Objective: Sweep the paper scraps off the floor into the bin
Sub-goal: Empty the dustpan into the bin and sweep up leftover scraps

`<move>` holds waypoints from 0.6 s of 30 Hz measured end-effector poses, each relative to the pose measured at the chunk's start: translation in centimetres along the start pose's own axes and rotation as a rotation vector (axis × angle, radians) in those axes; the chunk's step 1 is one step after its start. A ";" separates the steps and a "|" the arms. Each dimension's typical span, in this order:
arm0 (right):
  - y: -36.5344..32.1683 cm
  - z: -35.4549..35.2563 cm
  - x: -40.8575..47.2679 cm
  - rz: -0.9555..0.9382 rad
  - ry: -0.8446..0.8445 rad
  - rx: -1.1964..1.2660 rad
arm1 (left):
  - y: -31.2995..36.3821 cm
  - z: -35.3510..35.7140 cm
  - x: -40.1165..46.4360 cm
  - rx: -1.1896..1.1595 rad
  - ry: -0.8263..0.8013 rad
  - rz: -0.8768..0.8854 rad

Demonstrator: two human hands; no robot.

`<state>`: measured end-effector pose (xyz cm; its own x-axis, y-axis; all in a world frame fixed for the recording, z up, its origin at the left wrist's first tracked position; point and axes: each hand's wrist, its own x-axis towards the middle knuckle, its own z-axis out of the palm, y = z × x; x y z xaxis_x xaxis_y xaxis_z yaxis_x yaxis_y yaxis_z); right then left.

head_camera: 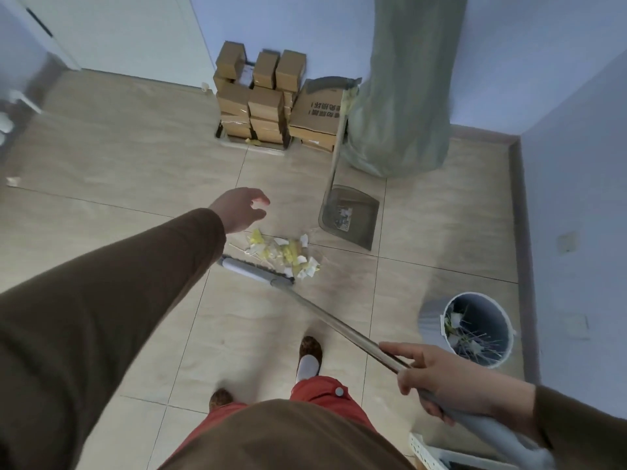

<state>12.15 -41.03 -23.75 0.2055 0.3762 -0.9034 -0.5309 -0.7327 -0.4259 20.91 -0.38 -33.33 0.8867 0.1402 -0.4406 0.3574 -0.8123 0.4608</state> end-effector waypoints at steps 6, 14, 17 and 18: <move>-3.3 4.1 4.1 -0.006 -0.035 0.173 | -11.3 2.7 -9.9 -0.071 -0.026 -0.224; -9.0 17.2 8.2 0.006 -0.128 -0.072 | -27.4 6.2 -27.1 -0.276 0.068 -0.508; -10.2 24.9 9.0 0.025 -0.163 -0.101 | -33.2 7.7 -33.6 -0.329 0.077 -0.544; -10.4 27.2 9.2 0.031 -0.178 -0.097 | -34.9 8.3 -35.5 -0.343 0.073 -0.552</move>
<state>-2.85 -14.52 -26.29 0.0375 0.4409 -0.8968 -0.4508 -0.7934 -0.4089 -25.49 18.27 -40.17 0.5591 0.5334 -0.6347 0.8286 -0.3845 0.4068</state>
